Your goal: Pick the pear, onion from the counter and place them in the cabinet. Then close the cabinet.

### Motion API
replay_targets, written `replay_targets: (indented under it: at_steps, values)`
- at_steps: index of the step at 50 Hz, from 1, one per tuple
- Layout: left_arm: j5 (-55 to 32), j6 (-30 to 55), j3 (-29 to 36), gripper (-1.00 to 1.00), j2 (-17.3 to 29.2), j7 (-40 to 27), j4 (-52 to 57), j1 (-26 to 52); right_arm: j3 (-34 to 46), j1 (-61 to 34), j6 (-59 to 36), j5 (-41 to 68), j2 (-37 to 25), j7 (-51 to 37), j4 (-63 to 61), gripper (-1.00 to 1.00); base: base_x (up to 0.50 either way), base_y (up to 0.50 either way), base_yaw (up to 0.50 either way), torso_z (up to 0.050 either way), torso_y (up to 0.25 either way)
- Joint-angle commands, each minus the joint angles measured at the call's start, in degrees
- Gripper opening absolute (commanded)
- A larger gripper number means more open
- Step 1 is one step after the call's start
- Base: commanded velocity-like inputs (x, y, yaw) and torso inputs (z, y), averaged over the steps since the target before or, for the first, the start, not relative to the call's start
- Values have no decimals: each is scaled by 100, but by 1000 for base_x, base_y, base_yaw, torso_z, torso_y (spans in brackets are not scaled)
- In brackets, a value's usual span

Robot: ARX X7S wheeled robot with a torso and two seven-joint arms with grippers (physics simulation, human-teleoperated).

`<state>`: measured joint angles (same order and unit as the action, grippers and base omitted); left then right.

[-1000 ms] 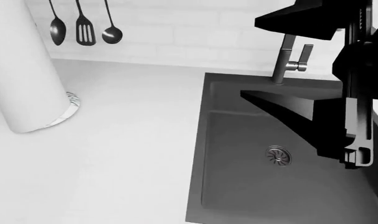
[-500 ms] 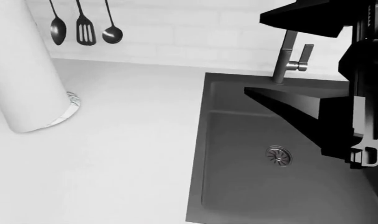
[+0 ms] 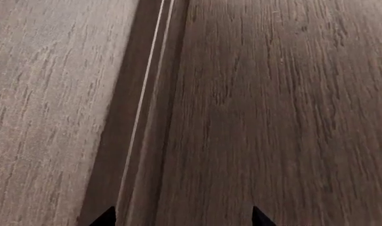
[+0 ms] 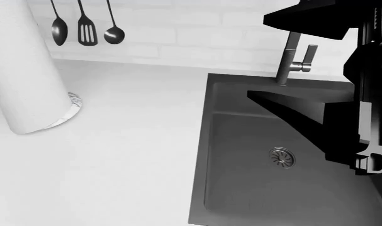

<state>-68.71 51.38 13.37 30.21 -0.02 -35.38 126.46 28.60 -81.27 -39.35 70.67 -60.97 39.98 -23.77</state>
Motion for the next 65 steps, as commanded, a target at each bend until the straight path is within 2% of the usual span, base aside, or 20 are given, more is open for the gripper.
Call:
replay_targets:
  at_steps: [1,9,20,35,37,42,46,49,52,57,65]
  values:
    - [-459,77,1006,100,-699,1097,-192,412,-14,-58,-56,57,16,-53,-61,100,0,0,0,0,0]
    - [129,-47,1571,100,-1007,1743,-491,666,-14,-54,-52,52,27,-48,-53,100,0,0,0,0,0]
    - [214,-113,1563,100,-1322,2274,-939,751,-7,-22,-68,53,26,-93,-44,100,0,0,0,0,0]
    - [429,-27,1455,100,-1390,2464,-966,840,-9,-4,-63,49,37,-102,-52,100,0,0,0,0,0]
    - [1024,234,1004,100,-1544,2706,-908,852,-9,-20,-75,62,48,-110,-60,100,0,0,0,0,0]
    - [3927,1049,-796,100,-2397,4192,-783,853,-27,-29,-67,80,42,-103,-86,100,0,0,0,0,0]
    - [5045,1130,-1314,100,-2777,4922,-778,854,-39,4,-35,75,30,-90,-85,100,0,0,0,0,0]
    - [5444,1100,-1354,100,-2951,5273,-780,854,-42,-10,-39,74,32,-75,-77,100,0,0,0,0,0]
    - [5421,1042,-1201,100,-3016,5418,-841,854,-48,-19,-42,84,30,-72,-80,100,0,0,0,0,0]
    - [5222,844,-805,100,-3019,5469,-1054,854,-63,-4,-36,108,14,-77,-98,100,0,0,0,0,0]
    - [5415,496,-486,100,-3020,5366,-1750,854,-92,97,40,95,-45,-58,-118,100,2,-2,-4,0,0]
